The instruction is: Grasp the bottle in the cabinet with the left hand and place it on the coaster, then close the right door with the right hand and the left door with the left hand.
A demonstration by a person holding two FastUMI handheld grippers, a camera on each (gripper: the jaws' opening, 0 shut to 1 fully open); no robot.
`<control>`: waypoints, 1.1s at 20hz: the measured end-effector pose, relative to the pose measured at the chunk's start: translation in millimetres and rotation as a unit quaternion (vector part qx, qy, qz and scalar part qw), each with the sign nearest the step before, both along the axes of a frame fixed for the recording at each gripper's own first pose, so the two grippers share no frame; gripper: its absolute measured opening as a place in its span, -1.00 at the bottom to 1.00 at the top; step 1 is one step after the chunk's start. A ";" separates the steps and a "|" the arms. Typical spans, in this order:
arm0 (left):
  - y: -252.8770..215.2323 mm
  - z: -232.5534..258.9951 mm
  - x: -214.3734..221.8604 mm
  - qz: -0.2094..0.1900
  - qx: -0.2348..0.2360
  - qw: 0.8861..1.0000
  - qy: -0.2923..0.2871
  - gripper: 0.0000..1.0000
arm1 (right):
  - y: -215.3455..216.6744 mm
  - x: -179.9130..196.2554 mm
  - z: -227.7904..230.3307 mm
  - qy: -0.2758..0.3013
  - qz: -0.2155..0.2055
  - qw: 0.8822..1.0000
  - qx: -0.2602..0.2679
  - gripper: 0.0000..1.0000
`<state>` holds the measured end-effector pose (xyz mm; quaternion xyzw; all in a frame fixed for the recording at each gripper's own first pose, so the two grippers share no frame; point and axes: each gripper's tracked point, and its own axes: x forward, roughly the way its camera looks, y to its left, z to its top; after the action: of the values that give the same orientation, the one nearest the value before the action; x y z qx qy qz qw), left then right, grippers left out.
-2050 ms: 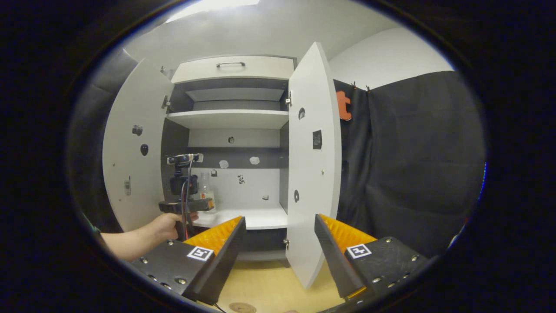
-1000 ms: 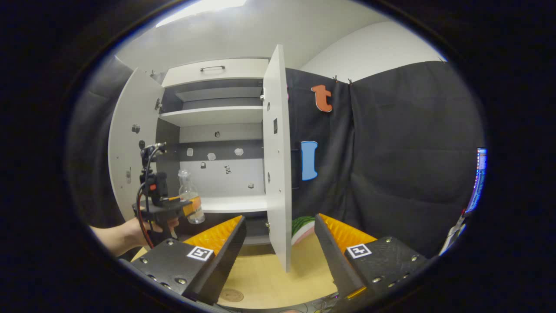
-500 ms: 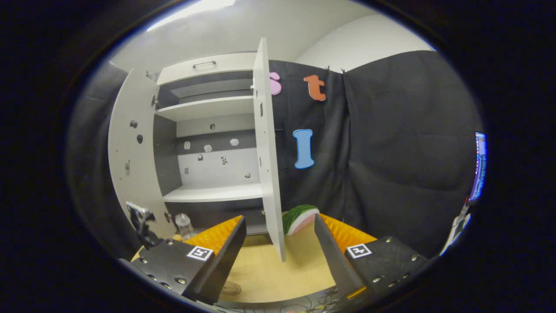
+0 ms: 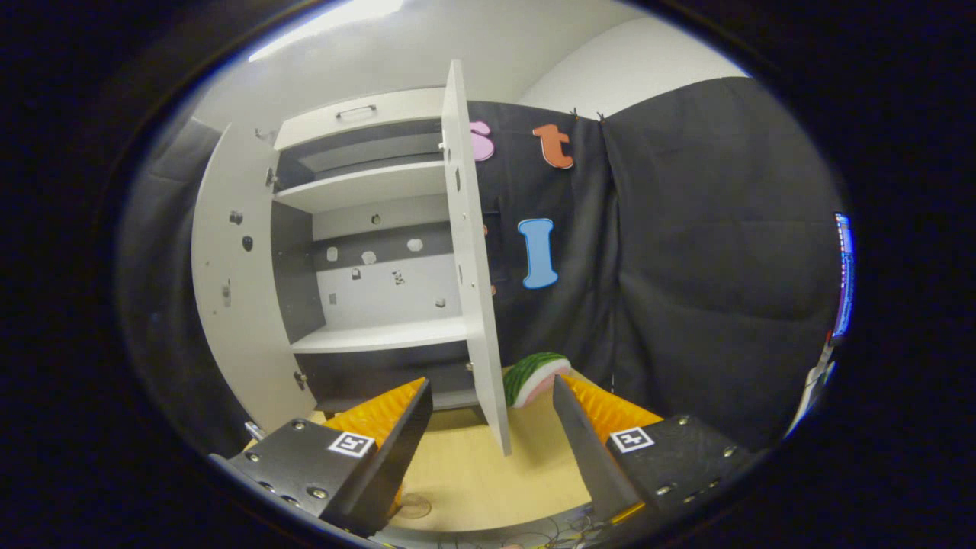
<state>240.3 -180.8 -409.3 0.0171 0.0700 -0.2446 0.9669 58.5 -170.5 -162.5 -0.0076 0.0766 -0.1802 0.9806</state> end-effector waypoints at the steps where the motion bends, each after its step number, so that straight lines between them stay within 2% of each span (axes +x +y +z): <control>1: 1.6 -4.7 -2.4 -0.001 0.002 1.000 0.002 0.61 | -2.6 -2.4 -1.2 0.002 -0.001 1.000 -0.006 0.94; 8: 0.1 -44.9 -14.4 -0.021 0.025 0.999 0.019 0.60 | -21.9 -5.2 -2.2 -0.002 -0.016 1.000 0.004 0.93; 12: -2.5 -48.8 -13.4 -0.033 0.028 0.999 0.033 0.69 | -25.4 5.9 7.2 -0.008 -0.021 1.000 0.001 0.94; 13: -0.5 -47.0 -15.6 -0.034 0.035 0.998 0.036 0.72 | -25.8 7.9 11.4 -0.013 -0.022 1.000 -0.001 0.87; 16: 4.4 -32.6 -16.2 -0.045 0.055 0.997 0.033 0.77 | -26.7 12.1 26.2 -0.027 -0.027 0.999 -0.004 0.93; 18: 2.9 -18.2 -20.0 -0.066 0.054 0.996 0.033 0.76 | -31.0 13.7 35.6 -0.039 -0.035 0.999 -0.006 0.87; 19: 3.0 -10.7 -22.9 -0.077 0.053 0.995 0.035 0.76 | -35.6 12.7 37.6 -0.043 -0.043 0.998 -0.007 0.99; 22: 6.7 21.7 -24.0 -0.099 0.045 0.993 0.034 0.76 | -50.8 9.1 41.7 -0.052 -0.067 0.996 -0.009 0.92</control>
<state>216.3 -174.0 -387.6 0.0590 0.1118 -0.3362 0.9333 67.6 -221.4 -120.8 -0.0023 0.0244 -0.2467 0.9688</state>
